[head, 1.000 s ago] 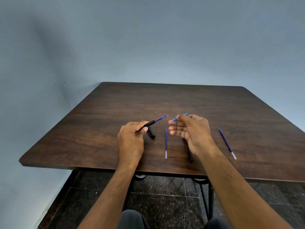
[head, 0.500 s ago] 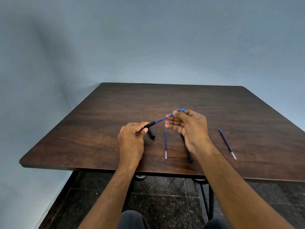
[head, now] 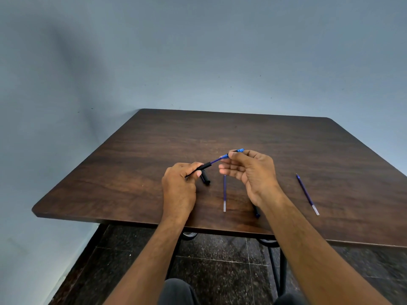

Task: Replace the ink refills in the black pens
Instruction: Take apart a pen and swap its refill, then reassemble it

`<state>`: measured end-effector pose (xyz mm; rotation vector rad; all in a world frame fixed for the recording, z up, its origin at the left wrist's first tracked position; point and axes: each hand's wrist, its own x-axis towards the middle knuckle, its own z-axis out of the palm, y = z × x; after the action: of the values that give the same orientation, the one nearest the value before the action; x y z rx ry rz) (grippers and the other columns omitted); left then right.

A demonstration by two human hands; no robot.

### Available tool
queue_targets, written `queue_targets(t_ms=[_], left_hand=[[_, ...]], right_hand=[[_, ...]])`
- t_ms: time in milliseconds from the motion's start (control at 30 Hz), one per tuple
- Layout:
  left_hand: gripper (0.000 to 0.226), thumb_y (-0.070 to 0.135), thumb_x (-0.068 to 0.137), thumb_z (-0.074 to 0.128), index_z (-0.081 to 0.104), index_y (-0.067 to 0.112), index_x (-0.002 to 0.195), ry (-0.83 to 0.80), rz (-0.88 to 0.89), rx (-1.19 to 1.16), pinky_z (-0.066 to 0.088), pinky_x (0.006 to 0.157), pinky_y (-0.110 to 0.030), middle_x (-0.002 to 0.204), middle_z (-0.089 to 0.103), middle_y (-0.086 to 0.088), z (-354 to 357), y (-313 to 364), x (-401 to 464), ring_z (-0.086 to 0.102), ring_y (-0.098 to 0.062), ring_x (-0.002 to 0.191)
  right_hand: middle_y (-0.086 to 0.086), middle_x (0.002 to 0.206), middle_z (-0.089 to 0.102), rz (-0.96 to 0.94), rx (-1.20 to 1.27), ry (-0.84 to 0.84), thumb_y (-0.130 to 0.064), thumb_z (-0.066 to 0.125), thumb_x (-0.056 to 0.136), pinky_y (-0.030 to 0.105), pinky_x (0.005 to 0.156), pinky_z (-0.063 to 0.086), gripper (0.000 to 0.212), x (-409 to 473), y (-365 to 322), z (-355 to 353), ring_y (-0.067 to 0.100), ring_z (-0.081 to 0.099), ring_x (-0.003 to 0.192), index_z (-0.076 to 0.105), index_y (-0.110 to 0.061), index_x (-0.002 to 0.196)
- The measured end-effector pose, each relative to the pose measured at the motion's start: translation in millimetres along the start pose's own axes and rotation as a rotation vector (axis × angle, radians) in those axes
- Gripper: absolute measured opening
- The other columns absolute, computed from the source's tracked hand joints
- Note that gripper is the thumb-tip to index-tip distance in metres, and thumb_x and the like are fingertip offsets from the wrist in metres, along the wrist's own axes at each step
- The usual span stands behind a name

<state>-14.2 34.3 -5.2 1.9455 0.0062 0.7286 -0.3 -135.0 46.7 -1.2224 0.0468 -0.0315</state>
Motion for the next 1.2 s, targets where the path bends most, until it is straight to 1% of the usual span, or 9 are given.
queue_targets(t_ms=[167, 300, 400, 567, 700, 867, 1033, 1133, 1200], left_hand=[[0.035, 0.007, 0.085, 0.075, 0.076, 0.035, 0.106, -0.01, 0.024, 0.005, 0.052, 0.091, -0.03, 0.089, 0.063, 0.032, 1.3, -1.5, 0.4, 0.062, -0.008, 0.1], [0.041, 0.009, 0.085, 0.075, 0.07, 0.041, 0.109, -0.018, 0.036, 0.003, 0.05, 0.091, -0.026, 0.09, 0.063, 0.033, 1.7, -1.8, 0.6, 0.06, -0.003, 0.101], [0.033, 0.01, 0.085, 0.076, 0.075, 0.036, 0.106, -0.027, 0.042, 0.005, 0.05, 0.091, -0.024, 0.094, 0.067, 0.028, 2.6, -4.6, 0.7, 0.06, -0.002, 0.102], [0.048, 0.006, 0.084, 0.076, 0.066, 0.043, 0.113, -0.026, 0.056, -0.029, 0.042, 0.084, -0.002, 0.09, 0.067, 0.029, 2.2, -3.4, 0.4, 0.059, 0.014, 0.099], [0.053, 0.006, 0.083, 0.076, 0.061, 0.046, 0.115, -0.024, 0.067, -0.028, 0.04, 0.082, 0.001, 0.089, 0.067, 0.031, 1.8, -1.3, -0.1, 0.059, 0.015, 0.098], [0.041, 0.005, 0.081, 0.078, 0.074, 0.037, 0.106, -0.035, 0.069, -0.07, 0.042, 0.082, -0.001, 0.091, 0.069, 0.031, 1.6, -2.1, -0.2, 0.062, 0.013, 0.097], [0.03, 0.008, 0.083, 0.078, 0.078, 0.03, 0.103, -0.066, 0.084, -0.034, 0.042, 0.084, -0.002, 0.098, 0.071, 0.02, 0.5, -1.5, -0.6, 0.061, 0.011, 0.099], [0.032, 0.008, 0.084, 0.077, 0.078, 0.034, 0.102, -0.058, 0.06, -0.054, 0.043, 0.085, -0.004, 0.098, 0.072, 0.021, -0.2, -0.6, -0.3, 0.062, 0.007, 0.101], [0.033, 0.007, 0.083, 0.077, 0.078, 0.034, 0.102, -0.053, 0.045, -0.059, 0.044, 0.086, -0.006, 0.098, 0.072, 0.02, 0.2, -0.1, 0.0, 0.063, 0.004, 0.101]], right_hand=[[0.025, 0.088, 0.077, 0.034, -0.072, -0.069, -0.002, 0.07, 0.091, 0.038, 0.067, 0.064, 0.015, -1.2, 4.4, 5.1, 0.037, 0.076, 0.08, 0.07, 0.009, 0.101], [0.025, 0.085, 0.076, 0.018, -0.093, -0.038, -0.001, 0.071, 0.09, 0.039, 0.066, 0.065, 0.011, -0.2, 6.7, 7.8, 0.036, 0.076, 0.076, 0.071, 0.008, 0.097], [0.026, 0.086, 0.076, 0.031, -0.104, -0.04, 0.001, 0.072, 0.088, 0.038, 0.067, 0.065, 0.009, 0.3, 7.3, 8.8, 0.035, 0.076, 0.076, 0.072, 0.006, 0.095], [0.025, 0.084, 0.077, 0.039, -0.129, -0.061, 0.002, 0.072, 0.088, 0.037, 0.068, 0.065, 0.008, 0.0, 9.6, 11.2, 0.033, 0.076, 0.074, 0.072, 0.005, 0.095], [0.023, 0.079, 0.076, 0.021, -0.167, -0.066, 0.0, 0.075, 0.087, 0.036, 0.063, 0.063, 0.01, 1.8, 8.9, 10.0, 0.03, 0.073, 0.067, 0.072, 0.007, 0.093], [0.013, 0.064, 0.069, -0.059, -0.392, -0.02, -0.016, 0.076, 0.089, 0.028, 0.042, 0.049, 0.026, 2.3, 6.4, 11.3, 0.021, 0.062, 0.048, 0.068, 0.009, 0.087], [0.004, 0.049, 0.065, -0.123, -0.661, 0.045, -0.042, 0.073, 0.09, 0.016, 0.033, 0.035, 0.044, 2.3, 4.3, 11.7, 0.008, 0.051, 0.032, 0.067, -0.006, 0.064], [0.004, 0.064, 0.074, -0.125, -0.704, 0.046, -0.057, 0.074, 0.083, 0.019, 0.037, 0.042, 0.039, 0.8, -0.2, 11.5, 0.01, 0.058, 0.041, 0.07, -0.019, 0.088], [0.007, 0.082, 0.076, -0.097, -0.594, 0.004, -0.04, 0.082, 0.082, 0.028, 0.043, 0.049, 0.036, -0.5, -5.3, 8.1, 0.016, 0.064, 0.053, 0.063, -0.022, 0.107]])
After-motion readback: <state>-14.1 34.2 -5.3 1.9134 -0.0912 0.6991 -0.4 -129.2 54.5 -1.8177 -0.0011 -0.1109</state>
